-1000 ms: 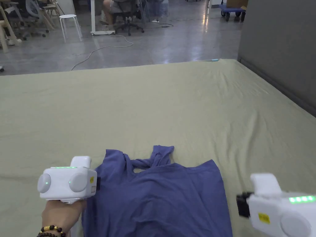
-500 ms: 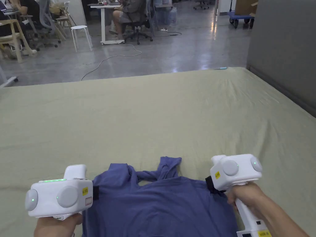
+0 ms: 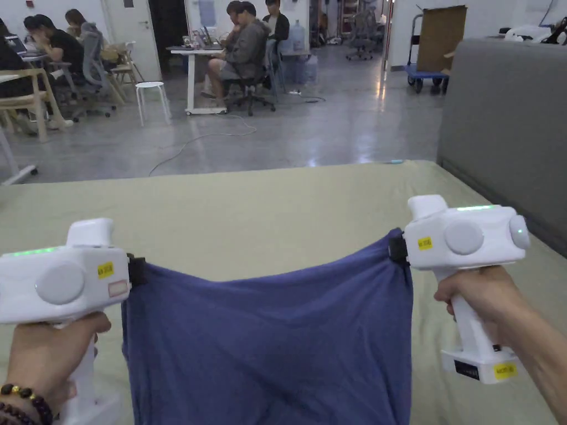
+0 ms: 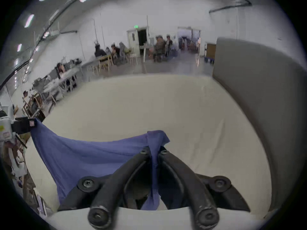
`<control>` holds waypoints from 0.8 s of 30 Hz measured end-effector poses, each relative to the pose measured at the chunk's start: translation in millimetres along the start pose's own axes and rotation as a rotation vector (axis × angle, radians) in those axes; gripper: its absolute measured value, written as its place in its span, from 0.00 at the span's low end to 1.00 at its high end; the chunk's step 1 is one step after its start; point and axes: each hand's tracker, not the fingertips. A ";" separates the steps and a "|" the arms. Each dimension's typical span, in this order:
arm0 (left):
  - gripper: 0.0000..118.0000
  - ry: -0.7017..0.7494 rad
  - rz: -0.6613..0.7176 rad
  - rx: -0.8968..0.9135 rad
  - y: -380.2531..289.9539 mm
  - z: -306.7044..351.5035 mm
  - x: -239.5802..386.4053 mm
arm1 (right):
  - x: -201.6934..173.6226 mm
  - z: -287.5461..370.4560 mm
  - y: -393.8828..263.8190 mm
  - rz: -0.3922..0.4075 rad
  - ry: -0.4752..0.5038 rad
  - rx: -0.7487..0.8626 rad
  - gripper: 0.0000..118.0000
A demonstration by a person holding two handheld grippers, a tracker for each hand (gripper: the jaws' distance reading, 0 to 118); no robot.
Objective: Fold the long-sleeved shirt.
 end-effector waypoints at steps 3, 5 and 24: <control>0.00 -0.025 -0.003 0.102 74.7 33.3 9.8 | -6.4 40.7 67.7 0.000 0.014 0.136 0.02; 0.00 -0.004 -0.044 0.172 128.1 53.5 19.5 | -14.0 65.3 117.9 0.011 0.026 0.202 0.02; 0.00 0.187 -0.135 0.327 279.4 62.7 41.3 | -35.9 58.2 254.1 -0.062 -0.079 0.337 0.02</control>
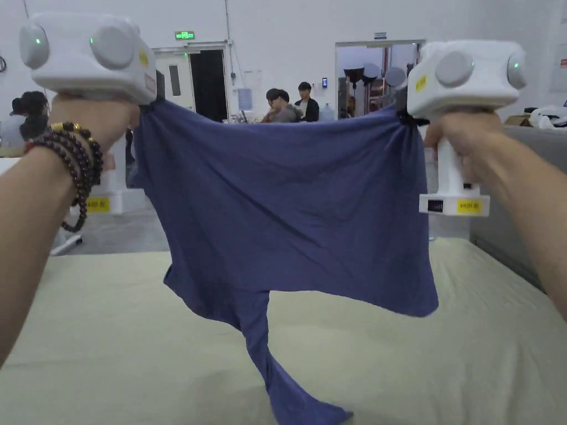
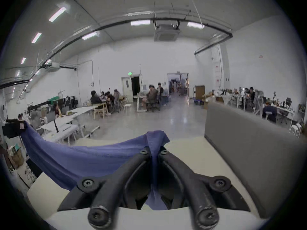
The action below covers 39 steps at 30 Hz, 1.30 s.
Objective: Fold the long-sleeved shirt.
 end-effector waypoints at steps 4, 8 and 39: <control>0.00 0.009 -0.011 -0.141 -112.3 -30.1 3.5 | 6.7 -36.7 -116.1 -0.058 0.044 -0.142 0.02; 0.00 -0.010 -0.010 -0.293 -231.2 -47.4 10.0 | 7.5 -55.0 -234.7 -0.068 0.044 -0.247 0.02; 0.00 0.063 0.153 -0.673 -559.5 304.8 17.8 | 36.0 275.2 -551.1 0.054 -0.001 -0.636 0.02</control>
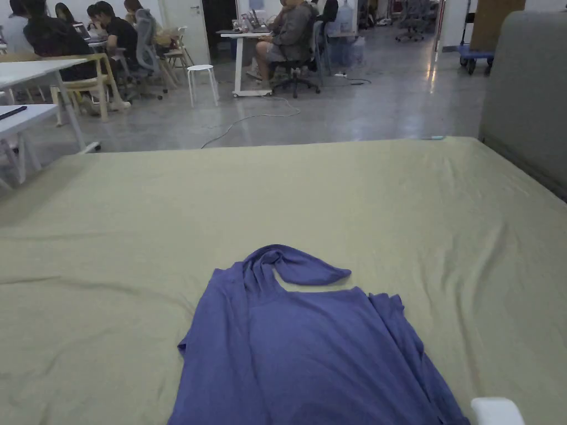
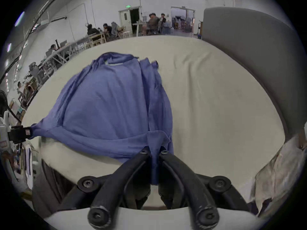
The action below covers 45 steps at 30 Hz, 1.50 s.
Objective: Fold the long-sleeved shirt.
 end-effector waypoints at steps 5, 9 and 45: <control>0.16 -0.049 0.025 -0.008 -1.9 -7.0 1.1 | -4.5 -3.8 3.7 -0.010 -0.001 0.007 0.16; 0.96 -0.157 0.018 0.012 4.0 4.0 1.5 | -5.6 16.0 12.7 -0.041 0.026 -0.008 1.00; 0.04 -0.057 -0.081 -0.108 25.4 -50.7 23.7 | -6.4 -48.6 169.2 0.038 0.065 0.043 0.44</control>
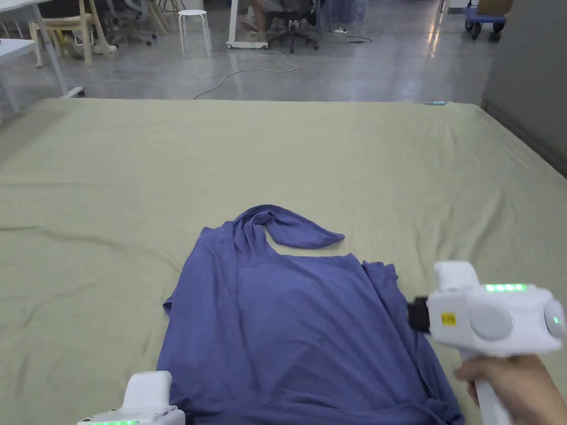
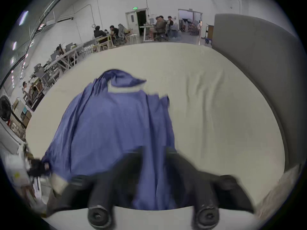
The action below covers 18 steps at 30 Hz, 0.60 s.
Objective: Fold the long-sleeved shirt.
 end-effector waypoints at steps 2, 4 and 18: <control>0.04 -0.026 0.042 0.003 2.1 4.8 -5.7 | 6.5 -43.2 44.5 0.034 -0.007 -0.060 0.73; 0.04 -0.037 0.045 -0.011 4.1 8.5 -9.9 | 10.9 -80.6 80.4 0.081 -0.036 -0.118 0.87; 0.04 -0.039 0.060 -0.033 16.0 9.4 -10.0 | 0.8 -198.2 108.8 0.144 -0.061 -0.415 0.52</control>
